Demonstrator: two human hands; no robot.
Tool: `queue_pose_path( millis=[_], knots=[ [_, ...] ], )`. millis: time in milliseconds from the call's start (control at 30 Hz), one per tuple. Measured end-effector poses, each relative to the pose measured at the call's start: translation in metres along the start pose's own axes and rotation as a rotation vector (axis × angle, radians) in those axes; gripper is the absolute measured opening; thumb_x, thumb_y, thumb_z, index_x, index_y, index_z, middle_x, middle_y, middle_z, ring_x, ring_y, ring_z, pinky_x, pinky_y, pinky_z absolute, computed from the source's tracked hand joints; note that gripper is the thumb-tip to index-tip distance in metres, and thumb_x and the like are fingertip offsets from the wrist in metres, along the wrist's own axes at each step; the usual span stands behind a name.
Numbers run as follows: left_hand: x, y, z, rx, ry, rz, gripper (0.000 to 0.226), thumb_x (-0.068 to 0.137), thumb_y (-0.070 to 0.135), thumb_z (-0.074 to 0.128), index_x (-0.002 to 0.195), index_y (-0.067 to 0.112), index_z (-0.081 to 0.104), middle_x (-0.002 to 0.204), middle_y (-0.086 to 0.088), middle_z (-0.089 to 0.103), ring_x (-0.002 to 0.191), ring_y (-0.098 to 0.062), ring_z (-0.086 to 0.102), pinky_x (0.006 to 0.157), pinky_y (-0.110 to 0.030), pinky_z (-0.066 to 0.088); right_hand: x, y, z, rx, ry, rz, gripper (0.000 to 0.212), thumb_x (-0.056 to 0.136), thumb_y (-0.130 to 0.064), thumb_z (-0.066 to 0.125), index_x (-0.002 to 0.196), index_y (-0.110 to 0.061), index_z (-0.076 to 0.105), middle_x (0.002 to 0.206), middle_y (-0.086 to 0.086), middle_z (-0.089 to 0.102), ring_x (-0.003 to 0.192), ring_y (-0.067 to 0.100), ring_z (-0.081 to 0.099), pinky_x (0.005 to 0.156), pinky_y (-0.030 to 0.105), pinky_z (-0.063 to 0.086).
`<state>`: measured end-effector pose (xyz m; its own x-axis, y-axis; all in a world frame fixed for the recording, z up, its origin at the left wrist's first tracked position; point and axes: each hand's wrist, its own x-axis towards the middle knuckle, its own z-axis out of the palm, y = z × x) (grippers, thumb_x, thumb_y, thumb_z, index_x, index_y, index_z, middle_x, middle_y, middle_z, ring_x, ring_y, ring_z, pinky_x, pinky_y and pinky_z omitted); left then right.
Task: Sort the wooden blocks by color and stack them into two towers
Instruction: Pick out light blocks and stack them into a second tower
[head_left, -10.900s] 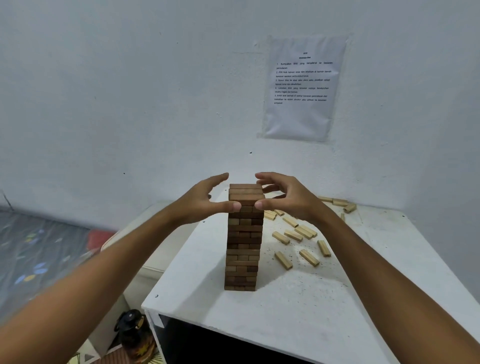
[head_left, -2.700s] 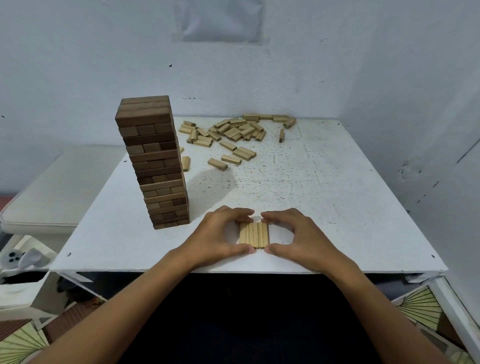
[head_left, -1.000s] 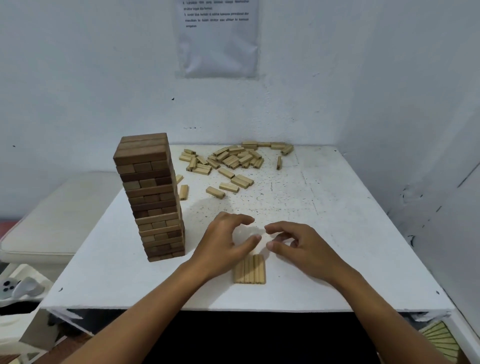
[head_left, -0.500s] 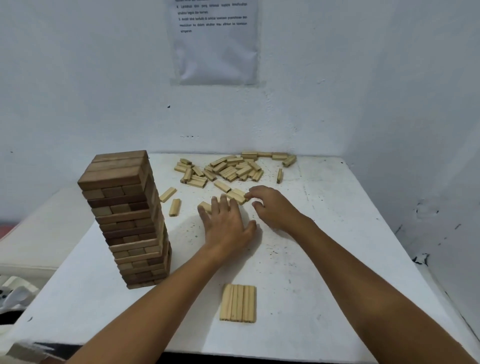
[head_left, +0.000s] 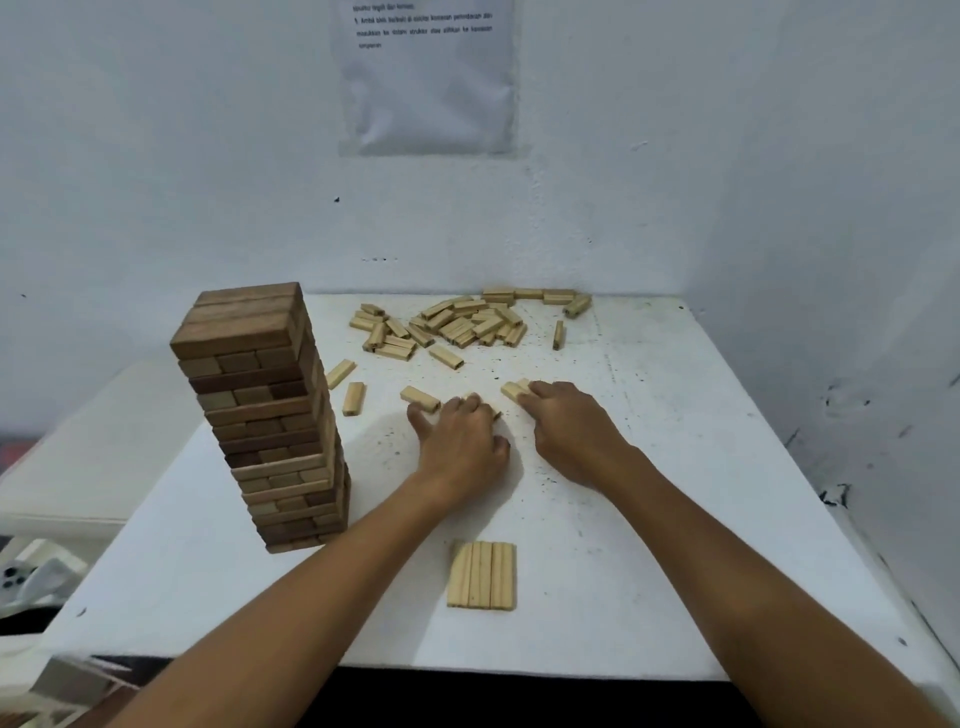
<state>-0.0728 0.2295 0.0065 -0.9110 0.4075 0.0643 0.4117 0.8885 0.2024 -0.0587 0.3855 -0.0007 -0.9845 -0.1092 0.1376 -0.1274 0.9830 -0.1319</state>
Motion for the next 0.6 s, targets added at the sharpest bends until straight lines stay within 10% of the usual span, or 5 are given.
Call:
queue_pose_path(
  millis=[300, 600],
  knots=[
    [-0.017, 0.012, -0.005, -0.191, -0.097, 0.356, 0.028, 0.084, 0.014, 0.044, 0.085, 0.011, 0.072, 0.093, 0.002, 0.067, 0.080, -0.014, 0.058, 0.097, -0.061, 0.042, -0.091, -0.004, -0.016, -0.078, -0.016, 0.203, 0.063, 0.093, -0.008, 0.037, 0.153, -0.025, 0.026, 0.143, 0.005, 0.041, 0.119, 0.031, 0.040, 0.093, 0.038, 0.036],
    [-0.048, 0.044, -0.011, -0.205, -0.246, 0.558, 0.016, 0.084, 0.012, 0.063, 0.093, 0.007, 0.076, 0.109, -0.003, 0.072, 0.099, -0.020, 0.065, 0.085, -0.038, 0.051, -0.165, -0.022, -0.026, 0.030, 0.026, 0.313, 0.042, 0.090, -0.012, 0.046, 0.132, -0.012, 0.053, 0.121, 0.012, 0.048, 0.106, 0.034, 0.047, 0.084, 0.037, 0.043]
  ],
)
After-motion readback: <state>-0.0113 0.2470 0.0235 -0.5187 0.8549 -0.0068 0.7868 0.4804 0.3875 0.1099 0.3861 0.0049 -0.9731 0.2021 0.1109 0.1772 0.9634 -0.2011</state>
